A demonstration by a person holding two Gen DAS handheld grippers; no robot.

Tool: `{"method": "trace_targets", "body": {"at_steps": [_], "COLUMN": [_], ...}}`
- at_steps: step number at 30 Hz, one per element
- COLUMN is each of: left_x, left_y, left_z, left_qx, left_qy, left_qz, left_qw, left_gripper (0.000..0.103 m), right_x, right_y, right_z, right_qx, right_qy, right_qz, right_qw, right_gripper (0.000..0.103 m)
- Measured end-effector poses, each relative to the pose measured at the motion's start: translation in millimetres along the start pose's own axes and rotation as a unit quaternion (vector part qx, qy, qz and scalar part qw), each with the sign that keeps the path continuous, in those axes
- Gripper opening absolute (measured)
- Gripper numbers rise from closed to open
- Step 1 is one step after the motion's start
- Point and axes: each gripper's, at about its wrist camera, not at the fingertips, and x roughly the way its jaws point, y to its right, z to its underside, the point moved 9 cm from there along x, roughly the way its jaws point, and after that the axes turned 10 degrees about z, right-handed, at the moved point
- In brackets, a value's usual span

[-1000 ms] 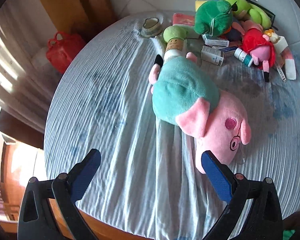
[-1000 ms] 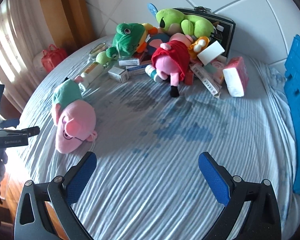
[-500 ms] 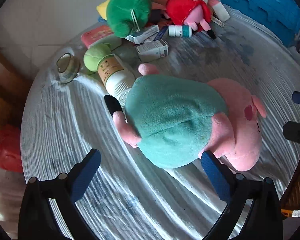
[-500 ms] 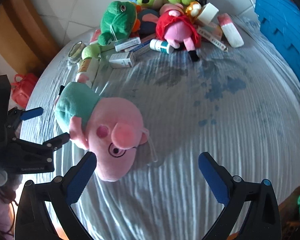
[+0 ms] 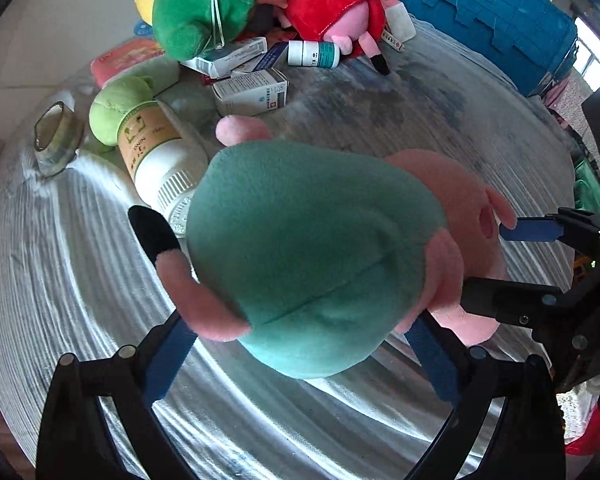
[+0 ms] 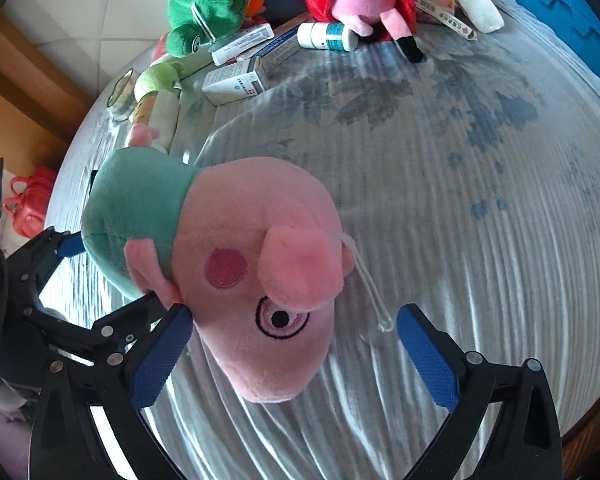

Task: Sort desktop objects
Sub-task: 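Grasp the pink pig plush in green shirt with the right gripper, then carry the pig plush into the blue crate and open the right gripper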

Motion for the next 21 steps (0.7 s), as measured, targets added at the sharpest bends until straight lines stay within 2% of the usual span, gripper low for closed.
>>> {"method": "trace_targets", "body": {"at_steps": [4, 6, 8, 10, 12, 16, 21], "left_x": [1, 1, 1, -1, -7, -34, -71], "left_y": [-1, 0, 8, 15, 20, 32, 54], "left_z": [1, 1, 3, 1, -2, -24, -70], "left_qx": [0.011, 0.02, 0.032, 0.05, 0.05, 0.061, 0.067], "left_qy": [-0.003, -0.003, -0.007, -0.005, 0.004, 0.045, 0.101], "left_qz": [0.005, 0.004, 0.017, -0.007, -0.009, -0.015, -0.016], "left_qw": [0.9999, 0.9998, 0.9993, 0.9987, 0.9987, 0.997, 0.9925], "left_gripper": [0.101, 0.095, 0.087, 0.081, 0.078, 0.078, 0.078], "right_x": [6, 6, 9, 9, 3, -24, -75], "right_y": [-8, -14, -21, -25, -24, -16, 0], "right_z": [-1, -3, -4, -7, -8, -16, -43], "right_qx": [0.0, -0.01, -0.013, -0.022, -0.028, -0.024, -0.033], "right_qy": [-0.022, -0.022, -0.025, -0.019, -0.007, 0.023, 0.082], "right_qz": [-0.018, -0.026, -0.041, -0.018, 0.001, 0.0, 0.017], "right_qw": [1.0, 0.999, 0.999, 0.999, 1.0, 0.999, 0.996], "right_gripper": [0.102, 0.095, 0.062, 0.062, 0.061, 0.061, 0.061]}}
